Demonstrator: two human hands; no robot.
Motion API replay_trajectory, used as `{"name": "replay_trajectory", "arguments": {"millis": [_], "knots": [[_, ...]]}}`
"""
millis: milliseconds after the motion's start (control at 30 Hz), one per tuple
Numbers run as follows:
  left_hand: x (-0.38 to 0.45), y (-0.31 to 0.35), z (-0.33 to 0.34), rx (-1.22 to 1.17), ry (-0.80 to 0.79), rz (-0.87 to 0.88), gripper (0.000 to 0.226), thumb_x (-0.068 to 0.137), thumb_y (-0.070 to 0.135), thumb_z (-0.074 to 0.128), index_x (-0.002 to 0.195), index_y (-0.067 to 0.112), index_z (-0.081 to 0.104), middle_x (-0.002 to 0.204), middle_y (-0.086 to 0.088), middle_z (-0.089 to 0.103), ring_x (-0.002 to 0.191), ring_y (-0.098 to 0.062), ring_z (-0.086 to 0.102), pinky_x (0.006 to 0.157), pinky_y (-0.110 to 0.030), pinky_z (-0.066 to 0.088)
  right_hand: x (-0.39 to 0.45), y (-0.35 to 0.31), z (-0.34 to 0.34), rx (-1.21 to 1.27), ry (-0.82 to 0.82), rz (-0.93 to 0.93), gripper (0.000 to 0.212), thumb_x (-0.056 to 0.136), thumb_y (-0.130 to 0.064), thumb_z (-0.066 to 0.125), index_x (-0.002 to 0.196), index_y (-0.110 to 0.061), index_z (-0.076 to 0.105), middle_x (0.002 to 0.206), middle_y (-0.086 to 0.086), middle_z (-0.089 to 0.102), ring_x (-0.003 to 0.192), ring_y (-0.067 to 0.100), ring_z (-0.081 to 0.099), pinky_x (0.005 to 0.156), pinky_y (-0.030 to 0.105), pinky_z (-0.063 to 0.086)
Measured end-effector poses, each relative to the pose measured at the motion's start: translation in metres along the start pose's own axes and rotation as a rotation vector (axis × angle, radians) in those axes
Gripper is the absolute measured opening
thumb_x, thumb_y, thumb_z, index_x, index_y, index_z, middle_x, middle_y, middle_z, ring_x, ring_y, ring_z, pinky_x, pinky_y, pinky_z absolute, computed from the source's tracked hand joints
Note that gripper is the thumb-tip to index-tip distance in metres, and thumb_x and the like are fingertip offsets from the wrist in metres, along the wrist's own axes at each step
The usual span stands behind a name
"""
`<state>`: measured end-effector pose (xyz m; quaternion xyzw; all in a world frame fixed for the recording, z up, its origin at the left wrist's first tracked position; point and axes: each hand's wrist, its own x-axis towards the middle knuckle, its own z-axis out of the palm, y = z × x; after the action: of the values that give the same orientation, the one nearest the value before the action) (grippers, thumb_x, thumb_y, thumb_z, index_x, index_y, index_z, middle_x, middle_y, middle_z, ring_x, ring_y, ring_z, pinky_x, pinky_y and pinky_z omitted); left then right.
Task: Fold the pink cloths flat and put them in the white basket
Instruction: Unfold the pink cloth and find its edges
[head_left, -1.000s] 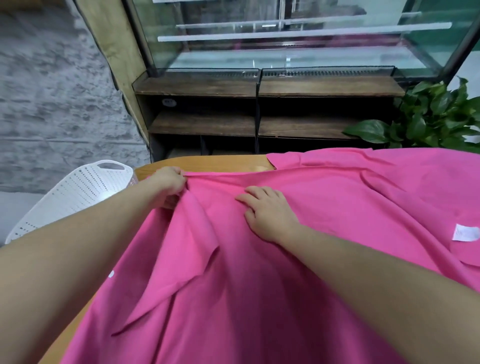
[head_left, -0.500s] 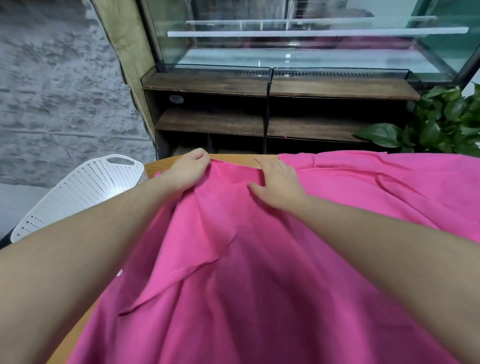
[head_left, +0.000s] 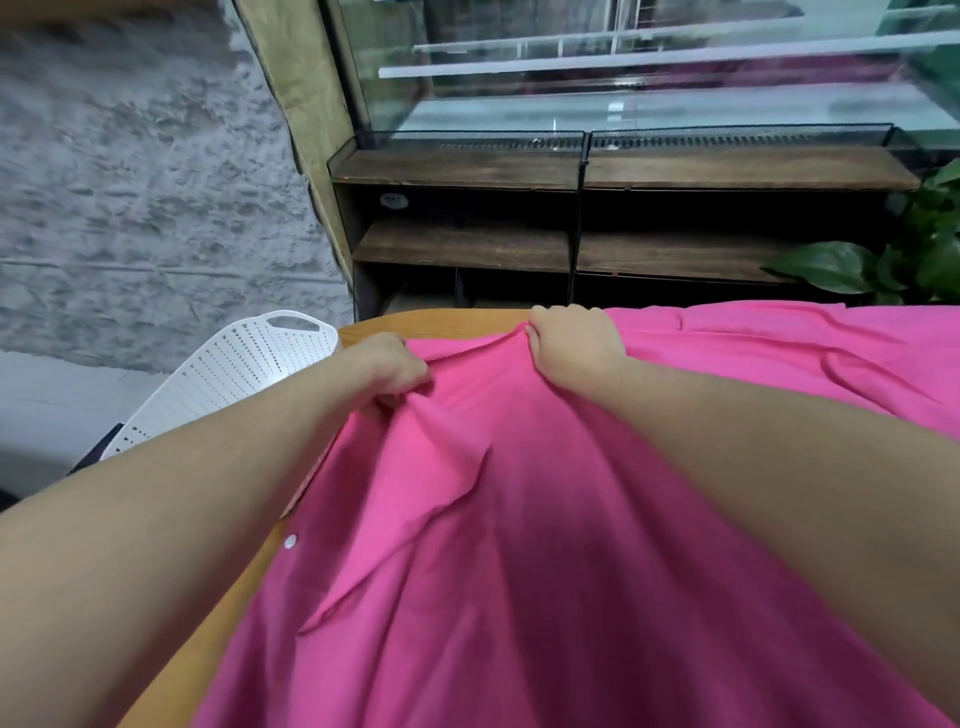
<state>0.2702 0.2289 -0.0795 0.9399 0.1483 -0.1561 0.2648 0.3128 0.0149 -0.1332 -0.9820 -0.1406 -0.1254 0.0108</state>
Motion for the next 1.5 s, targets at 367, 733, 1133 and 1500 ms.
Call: {"name": "replay_trajectory", "arguments": {"millis": [367, 733, 1133, 1500], "knots": [[0.013, -0.018, -0.01, -0.134, 0.133, 0.037, 0.025, 0.088, -0.002, 0.045, 0.081, 0.018, 0.058, 0.075, -0.015, 0.054, 0.049, -0.021, 0.042, 0.048, -0.022, 0.037, -0.012, -0.017, 0.01, 0.05, 0.274, -0.024, 0.03, 0.08, -0.022, 0.058, 0.11, -0.02, 0.06, 0.104, 0.003, 0.059, 0.096, 0.028, 0.053, 0.079, 0.042, 0.037], [0.004, -0.014, 0.002, -0.01, 0.054, 0.052, 0.045, 0.08, 0.021, 0.064, 0.12, 0.024, 0.044, 0.11, -0.012, 0.06, 0.093, -0.028, 0.06, 0.075, -0.03, 0.048, -0.071, -0.038, 0.015, 0.226, -0.248, -0.167, 0.048, 0.101, -0.049, 0.029, 0.149, -0.046, 0.031, 0.16, -0.009, 0.027, 0.147, 0.018, 0.02, 0.118, 0.049, 0.011], [-0.013, -0.044, -0.036, 0.079, 0.221, 0.079, 0.033, 0.09, 0.015, 0.064, 0.112, 0.016, 0.04, 0.083, -0.01, 0.056, 0.061, -0.02, 0.051, 0.045, -0.028, 0.035, -0.074, -0.041, 0.01, 0.232, -0.278, -0.139, 0.05, 0.101, -0.052, 0.024, 0.15, -0.047, 0.027, 0.162, -0.012, 0.02, 0.151, 0.014, 0.01, 0.122, 0.051, 0.001], [0.0, -0.046, -0.024, -0.228, -0.139, 0.199, 0.05, 0.074, 0.037, 0.085, 0.107, 0.023, 0.051, 0.076, -0.006, 0.066, 0.054, -0.018, 0.053, 0.054, -0.024, 0.044, -0.073, -0.043, 0.011, 0.249, -0.245, -0.137, 0.049, 0.101, -0.051, 0.026, 0.149, -0.047, 0.03, 0.16, -0.014, 0.024, 0.15, 0.013, 0.013, 0.122, 0.05, 0.004]]}}
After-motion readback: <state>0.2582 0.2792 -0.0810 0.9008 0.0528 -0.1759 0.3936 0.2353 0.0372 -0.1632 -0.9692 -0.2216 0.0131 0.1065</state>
